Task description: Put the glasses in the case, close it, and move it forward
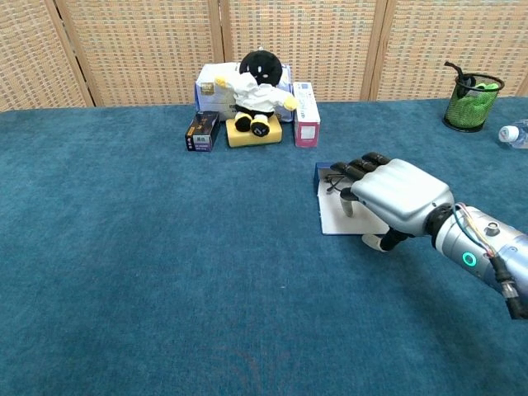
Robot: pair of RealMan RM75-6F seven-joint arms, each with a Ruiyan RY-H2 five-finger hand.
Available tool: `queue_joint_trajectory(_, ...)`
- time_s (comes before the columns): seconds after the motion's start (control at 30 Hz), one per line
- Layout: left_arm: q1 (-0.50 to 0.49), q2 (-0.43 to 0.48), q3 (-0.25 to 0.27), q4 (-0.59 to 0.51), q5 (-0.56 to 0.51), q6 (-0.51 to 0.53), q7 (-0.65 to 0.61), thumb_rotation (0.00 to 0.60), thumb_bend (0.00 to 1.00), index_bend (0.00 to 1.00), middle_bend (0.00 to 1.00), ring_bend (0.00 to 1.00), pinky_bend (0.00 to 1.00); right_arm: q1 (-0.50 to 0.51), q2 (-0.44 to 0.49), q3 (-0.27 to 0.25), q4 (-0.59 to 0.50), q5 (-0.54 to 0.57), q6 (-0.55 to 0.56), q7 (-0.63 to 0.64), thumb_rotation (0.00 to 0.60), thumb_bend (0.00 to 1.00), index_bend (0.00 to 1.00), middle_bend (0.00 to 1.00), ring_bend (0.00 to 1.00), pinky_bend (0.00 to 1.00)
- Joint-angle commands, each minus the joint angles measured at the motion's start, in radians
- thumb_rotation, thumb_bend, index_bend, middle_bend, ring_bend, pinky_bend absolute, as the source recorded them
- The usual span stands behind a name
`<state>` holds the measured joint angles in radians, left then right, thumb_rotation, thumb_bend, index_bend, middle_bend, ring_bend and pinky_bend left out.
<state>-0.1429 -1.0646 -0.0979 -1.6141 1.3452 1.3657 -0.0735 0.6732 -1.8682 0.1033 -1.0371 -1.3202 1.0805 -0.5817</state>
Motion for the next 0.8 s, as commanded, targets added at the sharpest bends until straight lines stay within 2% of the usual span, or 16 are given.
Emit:
queue_joint_trajectory(0.03,0.000,0.000,0.000,0.001,0.000,-0.001,-0.001,0.600,0.00,0.00,0.00,0.00,0.00,0.000,-0.006,0.001,0.013,-0.005,0.000,0.001,0.600,0.38,0.38,0.00,0.00,0.00)
queue_joint_trajectory(0.47,-0.001,-0.002,0.000,0.002,-0.001,-0.001,0.002,0.600,0.00,0.00,0.00,0.00,0.00,-0.003,-0.044,0.005,0.104,-0.041,0.023,0.039,0.600,0.41,0.38,0.00,0.00,0.00)
queue_joint_trajectory(0.8,-0.003,-0.003,-0.001,0.004,-0.004,-0.004,0.003,0.600,0.00,0.00,0.00,0.00,0.00,0.010,-0.077,0.042,0.191,-0.054,0.049,0.103,0.600,0.41,0.38,0.00,0.00,0.00)
